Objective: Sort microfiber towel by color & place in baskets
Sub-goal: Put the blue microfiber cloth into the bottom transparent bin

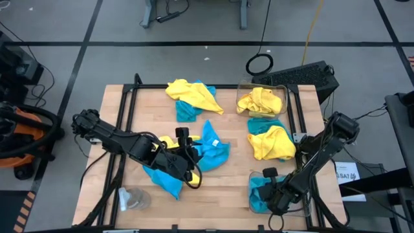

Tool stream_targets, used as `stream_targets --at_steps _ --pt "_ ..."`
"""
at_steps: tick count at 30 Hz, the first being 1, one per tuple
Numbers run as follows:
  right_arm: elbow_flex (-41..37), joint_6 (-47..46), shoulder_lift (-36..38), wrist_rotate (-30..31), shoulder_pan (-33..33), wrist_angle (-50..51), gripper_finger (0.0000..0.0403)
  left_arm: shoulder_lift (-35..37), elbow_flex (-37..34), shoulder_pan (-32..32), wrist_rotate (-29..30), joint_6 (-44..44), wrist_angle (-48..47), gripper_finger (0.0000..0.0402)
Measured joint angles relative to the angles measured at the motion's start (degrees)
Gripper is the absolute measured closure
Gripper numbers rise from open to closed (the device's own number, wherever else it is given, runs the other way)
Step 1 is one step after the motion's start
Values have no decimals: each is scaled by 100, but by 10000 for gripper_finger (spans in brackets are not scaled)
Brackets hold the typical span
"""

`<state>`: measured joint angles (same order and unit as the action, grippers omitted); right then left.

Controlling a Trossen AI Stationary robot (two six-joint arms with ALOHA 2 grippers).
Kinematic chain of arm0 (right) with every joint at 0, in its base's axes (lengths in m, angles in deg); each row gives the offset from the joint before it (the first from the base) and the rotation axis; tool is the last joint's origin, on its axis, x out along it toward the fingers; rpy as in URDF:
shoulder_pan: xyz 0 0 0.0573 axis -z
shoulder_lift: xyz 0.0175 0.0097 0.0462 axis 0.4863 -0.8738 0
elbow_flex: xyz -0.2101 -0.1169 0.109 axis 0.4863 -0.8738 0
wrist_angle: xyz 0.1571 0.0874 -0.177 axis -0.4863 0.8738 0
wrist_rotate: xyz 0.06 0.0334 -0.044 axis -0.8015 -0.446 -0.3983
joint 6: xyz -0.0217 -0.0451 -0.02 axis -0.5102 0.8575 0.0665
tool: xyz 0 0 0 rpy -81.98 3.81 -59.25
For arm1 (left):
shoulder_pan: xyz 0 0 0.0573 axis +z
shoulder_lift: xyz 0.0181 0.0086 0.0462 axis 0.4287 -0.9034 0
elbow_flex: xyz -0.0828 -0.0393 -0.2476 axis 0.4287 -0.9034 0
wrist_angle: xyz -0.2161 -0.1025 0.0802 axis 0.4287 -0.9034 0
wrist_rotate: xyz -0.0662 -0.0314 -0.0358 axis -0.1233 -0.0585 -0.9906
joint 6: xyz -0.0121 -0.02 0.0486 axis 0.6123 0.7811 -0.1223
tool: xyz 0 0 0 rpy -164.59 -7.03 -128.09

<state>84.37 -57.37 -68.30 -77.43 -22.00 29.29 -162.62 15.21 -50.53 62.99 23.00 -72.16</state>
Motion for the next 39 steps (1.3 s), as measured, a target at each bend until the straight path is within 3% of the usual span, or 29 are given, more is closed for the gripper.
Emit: stream_targets --at_steps 7,17,27,39 --pt "-8 -226 2 -38 0 -6 398 0 0 0 0 10 0 189" --pt "-35 -311 329 13 -2 40 332 0 -192 0 -2 13 53 189" --pt "-35 -250 403 -138 -1 83 291 2 -450 0 -2 9 122 189" --pt "359 -244 1722 352 -2 339 252 2 -450 0 -2 -25 239 189"
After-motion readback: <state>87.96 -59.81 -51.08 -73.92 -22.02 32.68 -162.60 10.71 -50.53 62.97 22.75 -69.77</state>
